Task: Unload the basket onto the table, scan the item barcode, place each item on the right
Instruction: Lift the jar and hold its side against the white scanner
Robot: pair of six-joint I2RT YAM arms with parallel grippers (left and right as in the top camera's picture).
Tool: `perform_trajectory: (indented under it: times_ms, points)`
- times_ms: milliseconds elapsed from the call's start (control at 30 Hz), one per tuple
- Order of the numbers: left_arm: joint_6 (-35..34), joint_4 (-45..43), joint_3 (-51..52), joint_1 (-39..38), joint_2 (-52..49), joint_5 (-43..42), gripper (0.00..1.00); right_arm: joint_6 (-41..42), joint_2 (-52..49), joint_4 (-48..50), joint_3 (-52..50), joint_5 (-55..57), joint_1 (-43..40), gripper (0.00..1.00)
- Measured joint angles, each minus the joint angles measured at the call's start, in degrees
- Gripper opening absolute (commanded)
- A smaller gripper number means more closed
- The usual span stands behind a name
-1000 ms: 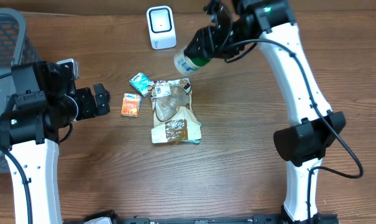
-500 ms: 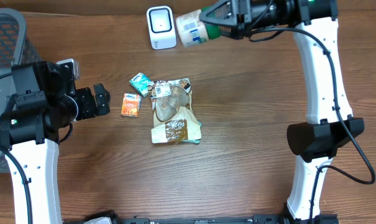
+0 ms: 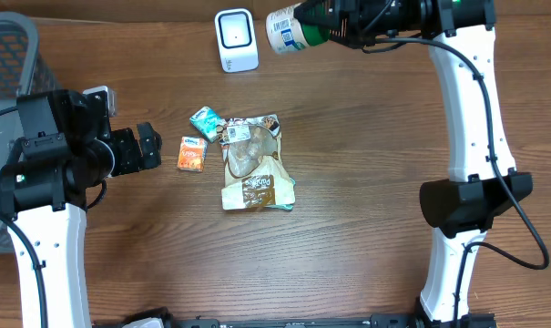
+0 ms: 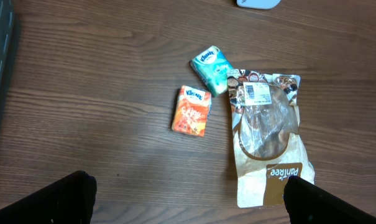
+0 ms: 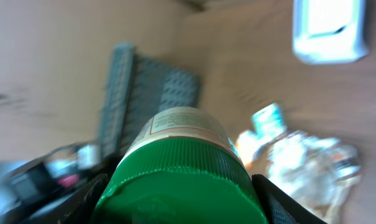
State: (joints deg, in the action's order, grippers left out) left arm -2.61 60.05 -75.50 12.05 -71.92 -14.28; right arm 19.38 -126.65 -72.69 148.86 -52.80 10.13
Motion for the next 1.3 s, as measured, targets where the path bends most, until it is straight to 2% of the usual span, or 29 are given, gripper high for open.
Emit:
perform_trajectory:
  times_ms: [233,333,467,633,833,1300]
  points:
    - [0.0,0.0,0.0,0.0,0.02,0.0,1.0,-6.4,-0.31,7.82,-0.07,31.47,9.11,0.34]
    - [0.0,0.0,0.0,0.0,0.0,0.02,1.0,-11.67,-1.66,14.25,-0.07,44.65,14.8,0.31]
    - [0.0,0.0,0.0,0.0,0.0,0.0,1.0,-21.62,-6.34,25.86,-0.04,55.36,20.02,0.3]
    - [0.0,0.0,0.0,0.0,0.0,0.02,1.0,-33.83,-13.86,38.01,-0.28,60.78,21.0,0.3]
    - [0.0,0.0,0.0,0.0,0.0,0.0,1.0,-44.96,-20.02,47.43,-0.42,63.25,20.22,0.3]
    - [0.0,0.0,0.0,0.0,0.0,0.02,1.0,-65.75,-24.09,51.21,-0.42,61.7,19.96,0.36]
